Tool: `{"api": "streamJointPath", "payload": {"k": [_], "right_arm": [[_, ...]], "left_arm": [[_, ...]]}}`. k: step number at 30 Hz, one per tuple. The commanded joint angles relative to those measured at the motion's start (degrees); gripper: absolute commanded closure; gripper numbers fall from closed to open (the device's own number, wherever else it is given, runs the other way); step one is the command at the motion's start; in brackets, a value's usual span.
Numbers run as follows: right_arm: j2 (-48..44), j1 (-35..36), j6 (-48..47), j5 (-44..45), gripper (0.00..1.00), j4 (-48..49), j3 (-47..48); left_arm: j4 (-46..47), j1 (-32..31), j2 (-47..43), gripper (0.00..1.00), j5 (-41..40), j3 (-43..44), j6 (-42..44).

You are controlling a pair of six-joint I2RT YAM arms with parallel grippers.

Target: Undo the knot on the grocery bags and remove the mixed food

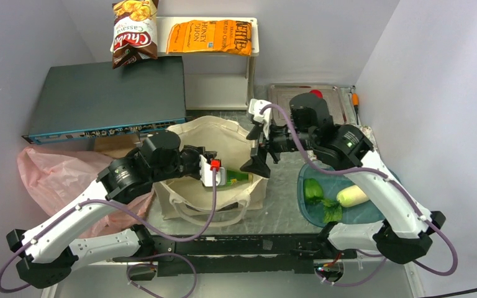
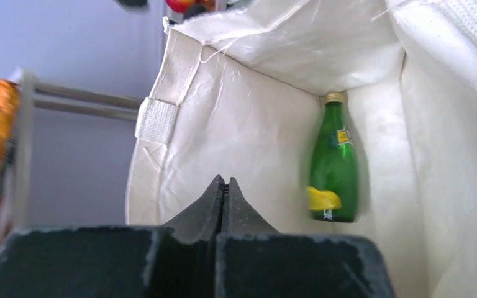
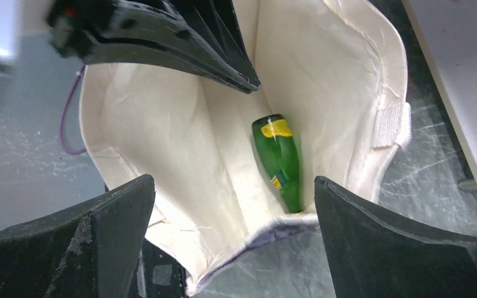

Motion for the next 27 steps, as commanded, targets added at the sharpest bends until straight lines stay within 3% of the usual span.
{"api": "streamJointPath", "payload": {"k": [1, 5, 8, 10, 12, 15, 20, 22, 24, 27], "right_arm": [[2.1, 1.0, -5.5, -2.2, 0.01, 2.9, -1.0], [1.2, 1.0, -3.8, -2.1, 0.03, 13.1, -7.2], [3.7, 0.9, -2.9, -3.5, 0.04, 9.7, -3.8], [4.8, 1.2, -5.3, -4.4, 0.07, 6.3, -4.6], [5.8, 1.7, -8.4, -2.3, 0.18, 3.8, -6.8], [7.8, 4.4, -16.2, 3.7, 0.33, -1.9, -9.4], [7.7, 12.0, -18.9, 14.6, 0.26, -3.3, -18.4], [6.8, 14.8, -18.5, 17.2, 0.18, -0.8, -22.3], [6.7, 16.1, -17.8, 17.8, 0.12, 0.5, -25.1], [6.5, 16.4, -17.1, 16.0, 0.1, 1.8, -28.8]], "left_arm": [[-1.0, -1.0, 0.8, 1.0, -1.4, 3.7, 7.6], [-1.9, -0.2, -0.7, 1.0, 1.4, 2.7, 6.2], [-8.3, 1.5, -1.0, 1.0, 10.5, 4.6, 3.1], [-10.6, 1.6, -1.6, 0.86, 14.8, 3.0, 1.0], [-13.9, 1.1, -2.1, 0.77, 17.8, 1.0, 1.1], [-19.9, -0.7, -4.6, 0.78, 22.0, -1.9, 5.5], [-21.9, -6.2, -10.1, 0.75, 22.9, -8.1, 7.2], [-22.3, -8.6, -11.9, 0.68, 22.2, -9.9, 7.9], [-22.5, -10.3, -14.1, 0.59, 21.0, -11.4, 9.3], [-25.4, -11.4, -16.4, 0.56, 22.2, -12.3, 12.5]]}}
